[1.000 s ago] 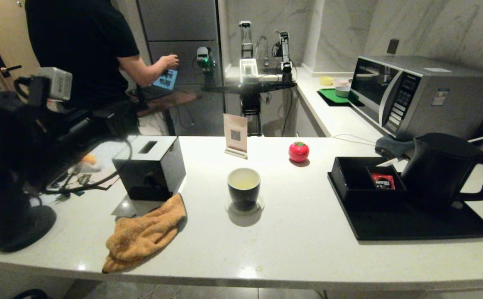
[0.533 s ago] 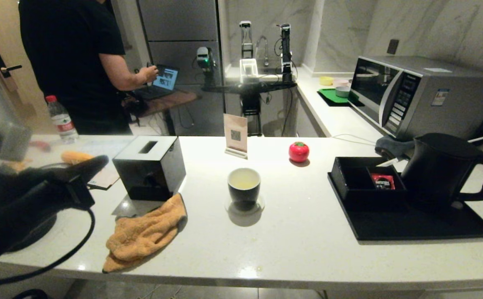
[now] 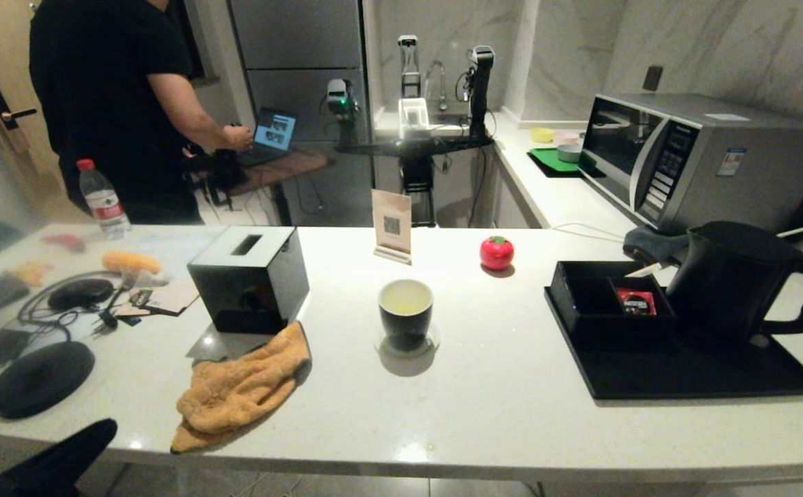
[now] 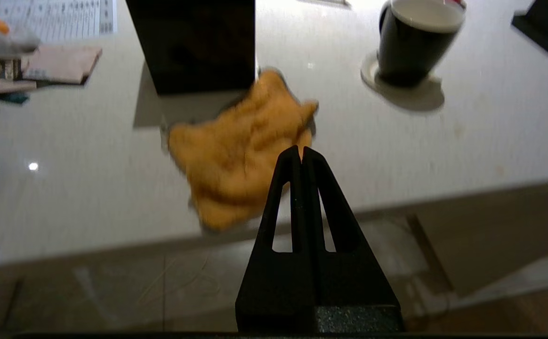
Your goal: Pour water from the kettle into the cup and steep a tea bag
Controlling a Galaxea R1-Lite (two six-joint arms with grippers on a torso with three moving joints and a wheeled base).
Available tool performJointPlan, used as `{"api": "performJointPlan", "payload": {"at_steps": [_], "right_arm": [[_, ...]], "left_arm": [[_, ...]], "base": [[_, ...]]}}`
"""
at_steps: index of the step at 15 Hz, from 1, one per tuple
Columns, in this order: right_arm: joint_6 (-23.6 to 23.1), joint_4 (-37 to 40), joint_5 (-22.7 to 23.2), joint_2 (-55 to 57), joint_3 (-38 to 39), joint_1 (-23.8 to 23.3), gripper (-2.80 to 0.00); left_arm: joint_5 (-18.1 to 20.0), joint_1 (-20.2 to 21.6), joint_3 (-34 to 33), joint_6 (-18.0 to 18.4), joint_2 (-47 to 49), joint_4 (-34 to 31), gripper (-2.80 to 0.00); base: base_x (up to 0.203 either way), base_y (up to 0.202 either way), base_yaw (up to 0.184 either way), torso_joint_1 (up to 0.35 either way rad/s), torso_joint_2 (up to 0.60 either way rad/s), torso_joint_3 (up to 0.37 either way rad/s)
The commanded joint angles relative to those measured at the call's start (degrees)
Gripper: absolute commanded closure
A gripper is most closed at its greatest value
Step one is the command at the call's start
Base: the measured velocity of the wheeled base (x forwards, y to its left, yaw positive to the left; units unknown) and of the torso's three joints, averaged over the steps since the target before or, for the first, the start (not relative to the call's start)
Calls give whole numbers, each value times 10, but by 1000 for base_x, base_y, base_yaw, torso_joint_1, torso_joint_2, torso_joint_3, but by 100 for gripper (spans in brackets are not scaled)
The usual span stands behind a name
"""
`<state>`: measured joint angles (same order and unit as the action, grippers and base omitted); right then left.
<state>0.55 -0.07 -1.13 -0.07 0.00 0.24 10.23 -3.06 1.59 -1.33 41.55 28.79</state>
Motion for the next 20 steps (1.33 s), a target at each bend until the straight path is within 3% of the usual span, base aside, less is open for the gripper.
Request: {"api": "performJointPlan", "payload": {"at_steps": [1,4,9,14,20], "right_arm": [[0,0,0,1,0,0,0],[0,0,0,1,0,0,0],[0,0,0,1,0,0,0],[0,0,0,1,0,0,0],[0,0,0,1,0,0,0]], "left_arm": [[0,1,-13,11,-120,-84,0],[-2,2,-15,21,-224,-179,0],[-77,31,-16,35,-336,-281,0],[-92,31,-16,21,-413,-289,0],[-90,31,-16,24,-415,-291,0]], "base": [[0,0,0,0,0,0],[0,0,0,0,0,0],[0,0,0,0,0,0],[0,0,0,0,0,0],[0,0,0,0,0,0]]}}
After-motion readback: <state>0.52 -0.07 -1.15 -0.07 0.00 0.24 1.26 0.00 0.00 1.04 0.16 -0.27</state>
